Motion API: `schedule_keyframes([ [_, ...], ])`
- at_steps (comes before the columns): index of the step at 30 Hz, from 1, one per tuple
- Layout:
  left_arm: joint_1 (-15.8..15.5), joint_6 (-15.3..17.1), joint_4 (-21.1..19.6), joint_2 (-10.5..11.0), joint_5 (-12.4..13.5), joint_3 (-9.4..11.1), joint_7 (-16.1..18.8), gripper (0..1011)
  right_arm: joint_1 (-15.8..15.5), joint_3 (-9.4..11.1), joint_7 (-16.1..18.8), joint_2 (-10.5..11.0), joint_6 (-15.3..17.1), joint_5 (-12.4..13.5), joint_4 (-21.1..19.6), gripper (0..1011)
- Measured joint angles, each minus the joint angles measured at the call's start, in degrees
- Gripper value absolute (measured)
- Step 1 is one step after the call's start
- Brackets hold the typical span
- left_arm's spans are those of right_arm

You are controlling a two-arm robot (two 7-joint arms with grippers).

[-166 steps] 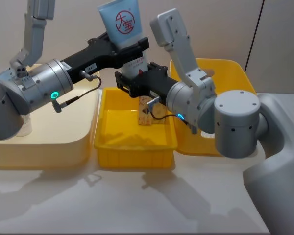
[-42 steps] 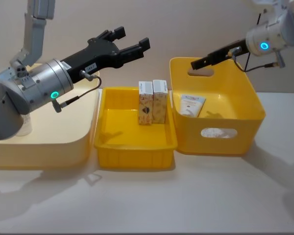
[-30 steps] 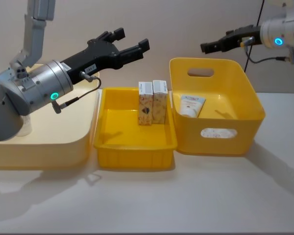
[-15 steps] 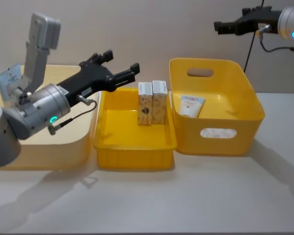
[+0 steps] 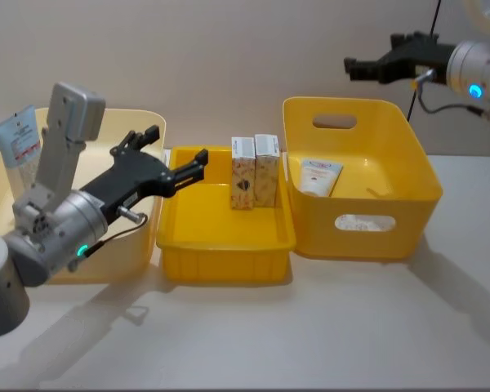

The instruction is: Bimanual collaborative sorting of washing and personal care products

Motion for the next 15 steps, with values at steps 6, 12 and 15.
schedule_keyframes([
  [6,3.49,-0.87,-2.53,0.95,3.32,-0.01,4.26,1003,-3.54,0.29,-1.66,-0.47,-2.72,0.44,-1.67,1001],
  [12,6.45,-1.62,-4.70,1.76,6.15,-0.03,7.87,1004,-6.60,0.54,-3.14,-0.87,-5.11,0.82,-3.12,1001],
  [15,8.19,-2.04,-5.95,2.22,7.81,-0.03,9.98,1003,-8.40,0.66,-3.98,-1.10,-6.58,1.06,-4.02,1001],
])
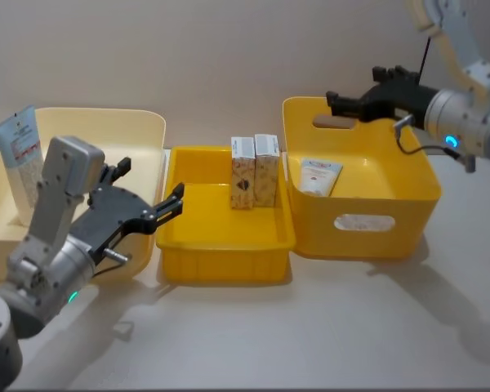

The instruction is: Bimanual collaborative sorting of washing and personal care products

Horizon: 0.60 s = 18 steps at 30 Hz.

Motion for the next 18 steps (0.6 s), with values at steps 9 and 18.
schedule_keyframes([
  [9,4.71,-1.16,-3.39,1.28,4.49,-0.01,5.72,1003,-5.36,0.39,-2.56,-0.69,-4.17,0.65,-2.54,1001],
  [18,6.28,-1.56,-4.51,1.69,6.01,-0.03,7.65,1003,-10.67,0.81,-5.10,-1.38,-8.32,1.29,-5.05,1001],
])
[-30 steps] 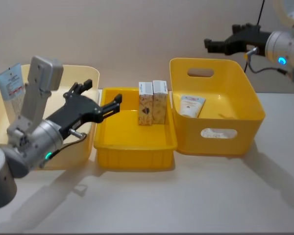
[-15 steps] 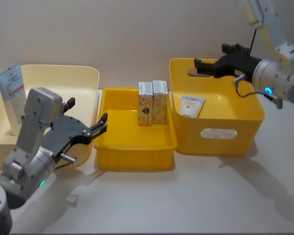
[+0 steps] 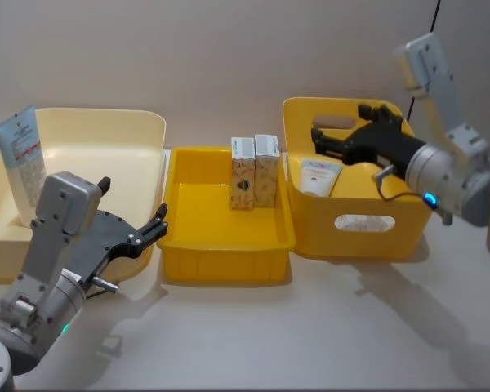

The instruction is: Bimanual collaborative sorting of washing and personal care products

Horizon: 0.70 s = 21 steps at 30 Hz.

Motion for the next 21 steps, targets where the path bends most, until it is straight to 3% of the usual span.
schedule_keyframes([
  [21,0.02,-0.01,-0.03,0.01,0.04,0.00,0.04,1003,-12.26,0.95,-5.85,-1.58,-9.62,1.49,-5.83,1001],
])
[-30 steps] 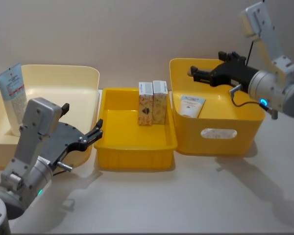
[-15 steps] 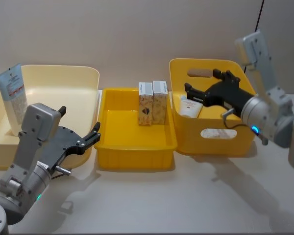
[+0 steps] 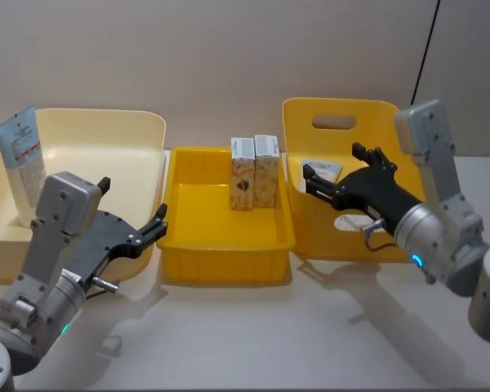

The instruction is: Bimanual collaborative sorting of washing and personal care products

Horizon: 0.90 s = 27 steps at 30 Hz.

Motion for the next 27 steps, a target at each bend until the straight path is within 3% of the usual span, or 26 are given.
schedule_keyframes([
  [27,0.00,0.06,0.01,0.00,-0.01,0.00,-0.01,1003,-15.10,1.13,-7.20,-1.93,-11.81,1.87,-7.19,1001],
])
